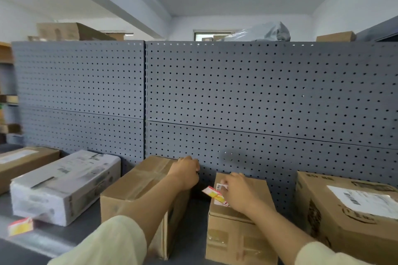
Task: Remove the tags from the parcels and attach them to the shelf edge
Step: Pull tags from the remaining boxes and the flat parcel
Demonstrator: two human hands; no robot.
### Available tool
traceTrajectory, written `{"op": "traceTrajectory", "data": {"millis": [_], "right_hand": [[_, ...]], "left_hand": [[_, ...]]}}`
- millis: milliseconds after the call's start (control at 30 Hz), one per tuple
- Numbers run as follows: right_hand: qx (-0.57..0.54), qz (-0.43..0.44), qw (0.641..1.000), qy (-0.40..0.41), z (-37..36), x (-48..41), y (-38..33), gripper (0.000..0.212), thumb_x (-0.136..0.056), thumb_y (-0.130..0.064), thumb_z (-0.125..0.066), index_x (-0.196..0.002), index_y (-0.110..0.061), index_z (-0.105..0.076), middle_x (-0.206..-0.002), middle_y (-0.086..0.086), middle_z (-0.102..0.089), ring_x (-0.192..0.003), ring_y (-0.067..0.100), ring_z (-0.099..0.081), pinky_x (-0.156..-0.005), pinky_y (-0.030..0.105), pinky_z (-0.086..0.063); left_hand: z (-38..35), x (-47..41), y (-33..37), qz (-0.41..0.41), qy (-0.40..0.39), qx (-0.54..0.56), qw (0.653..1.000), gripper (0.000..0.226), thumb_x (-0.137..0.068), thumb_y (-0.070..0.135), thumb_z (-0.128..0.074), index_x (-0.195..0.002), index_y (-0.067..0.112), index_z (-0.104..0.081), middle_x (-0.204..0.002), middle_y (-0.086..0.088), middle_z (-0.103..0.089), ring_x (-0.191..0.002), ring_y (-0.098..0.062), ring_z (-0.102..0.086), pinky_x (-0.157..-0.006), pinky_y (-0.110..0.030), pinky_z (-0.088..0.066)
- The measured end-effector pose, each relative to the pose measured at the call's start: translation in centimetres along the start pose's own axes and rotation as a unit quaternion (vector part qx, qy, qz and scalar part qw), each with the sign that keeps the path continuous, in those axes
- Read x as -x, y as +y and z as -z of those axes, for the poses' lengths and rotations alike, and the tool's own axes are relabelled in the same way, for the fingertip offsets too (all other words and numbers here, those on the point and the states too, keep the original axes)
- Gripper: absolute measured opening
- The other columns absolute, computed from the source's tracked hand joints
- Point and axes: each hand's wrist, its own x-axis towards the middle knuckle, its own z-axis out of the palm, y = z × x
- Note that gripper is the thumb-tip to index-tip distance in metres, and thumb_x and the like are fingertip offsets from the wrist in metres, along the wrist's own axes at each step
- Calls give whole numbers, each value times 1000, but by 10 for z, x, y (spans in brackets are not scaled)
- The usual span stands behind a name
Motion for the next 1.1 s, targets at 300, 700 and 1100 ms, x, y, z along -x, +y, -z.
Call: {"op": "traceTrajectory", "data": {"millis": [300, 700, 1100], "right_hand": [[-29, -149, 976, -156, -8, -18, -17, 22, -83, -33, -60, -87, -12, -67, -81, 6, -66, -84, 26, -66, -67, 33, -49], [-64, -145, 986, -59, -1, -16, -26, 23, -86, -4, -51, -92, -26, -54, -106, 5, -62, -90, 22, -59, -76, 39, -55], [-28, -217, 974, 62, 67, 52, 25, 19, -85, -10, -56, -93, -23, -67, -98, 3, -69, -85, 20, -62, -76, 40, -56]], "left_hand": [[-9, -5, -18, -71, -54, 25, 996, 32, -91, 14, -52, -123, 18, -59, -131, -8, -53, -118, -26, -53, -99, -36, -46], [-12, 1, -8, -99, -63, 36, 992, 33, -93, 17, -49, -124, 14, -58, -131, -11, -53, -120, -30, -51, -100, -38, -43], [-23, 2, 109, -196, -37, 75, 977, 26, -92, 13, -47, -116, 13, -57, -115, -9, -60, -104, -29, -59, -84, -38, -47]]}}
